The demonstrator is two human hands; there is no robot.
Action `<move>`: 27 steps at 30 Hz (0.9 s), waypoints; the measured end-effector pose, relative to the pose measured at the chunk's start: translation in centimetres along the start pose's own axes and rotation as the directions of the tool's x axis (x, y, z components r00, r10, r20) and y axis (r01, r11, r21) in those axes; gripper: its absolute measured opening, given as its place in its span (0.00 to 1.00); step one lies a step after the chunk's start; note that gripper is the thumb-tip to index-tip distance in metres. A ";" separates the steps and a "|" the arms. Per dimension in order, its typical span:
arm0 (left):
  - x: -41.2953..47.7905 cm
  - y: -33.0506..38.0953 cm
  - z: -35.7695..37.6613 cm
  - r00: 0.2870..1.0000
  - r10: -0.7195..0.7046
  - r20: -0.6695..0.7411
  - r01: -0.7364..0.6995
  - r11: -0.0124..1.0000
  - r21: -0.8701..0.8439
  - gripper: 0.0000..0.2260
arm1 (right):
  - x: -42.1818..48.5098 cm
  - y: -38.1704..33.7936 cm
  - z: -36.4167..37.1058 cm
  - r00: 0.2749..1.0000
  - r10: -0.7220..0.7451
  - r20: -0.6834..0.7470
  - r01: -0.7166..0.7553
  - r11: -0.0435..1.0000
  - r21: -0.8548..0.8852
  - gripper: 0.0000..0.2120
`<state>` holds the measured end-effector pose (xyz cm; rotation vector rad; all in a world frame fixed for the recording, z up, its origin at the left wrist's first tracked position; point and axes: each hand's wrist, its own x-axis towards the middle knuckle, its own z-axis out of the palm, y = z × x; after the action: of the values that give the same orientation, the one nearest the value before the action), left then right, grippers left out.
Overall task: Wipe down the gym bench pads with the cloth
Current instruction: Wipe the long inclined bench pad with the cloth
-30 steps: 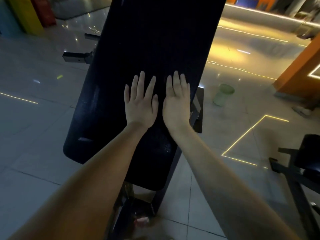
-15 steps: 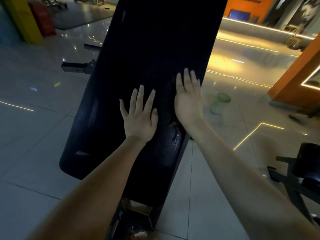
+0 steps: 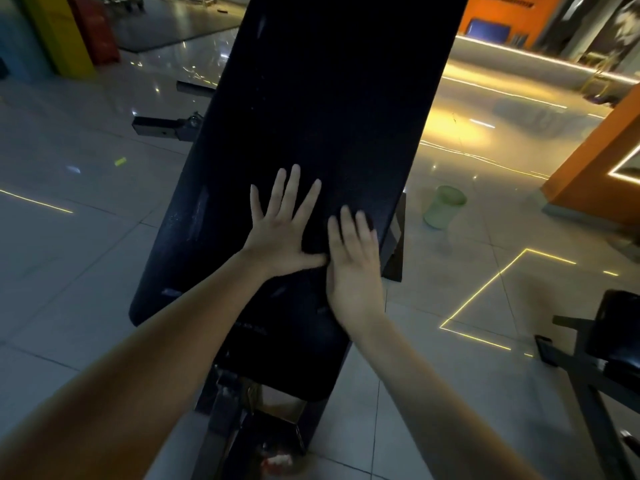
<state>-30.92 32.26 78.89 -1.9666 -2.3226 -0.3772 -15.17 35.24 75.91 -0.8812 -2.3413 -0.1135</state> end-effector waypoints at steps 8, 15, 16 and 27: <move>0.0 -0.7 -1.8 0.967 0.042 0.250 -0.051 0.998 0.026 0.68 | 3.9 3.4 -1.6 0.972 -0.206 0.111 0.214 0.975 -0.063 0.25; -0.1 -0.4 -2.1 0.963 0.007 0.269 -0.020 0.999 0.045 0.69 | 17.2 6.1 -3.4 1.000 -0.005 0.018 0.007 0.990 -0.138 0.24; -0.1 -0.3 -2.1 0.963 0.004 0.269 -0.016 0.999 0.044 0.69 | 17.7 5.9 -3.4 1.000 0.014 0.013 -0.012 0.991 -0.136 0.24; -0.1 -0.1 -2.2 0.962 -0.028 0.272 0.019 0.999 0.035 0.68 | 0.7 0.8 -0.2 0.995 -0.082 0.048 0.079 0.995 0.061 0.29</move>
<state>-31.18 31.61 80.96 -2.0945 -2.4939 -0.0717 -14.96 36.23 76.32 -0.7698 -2.4150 -0.0560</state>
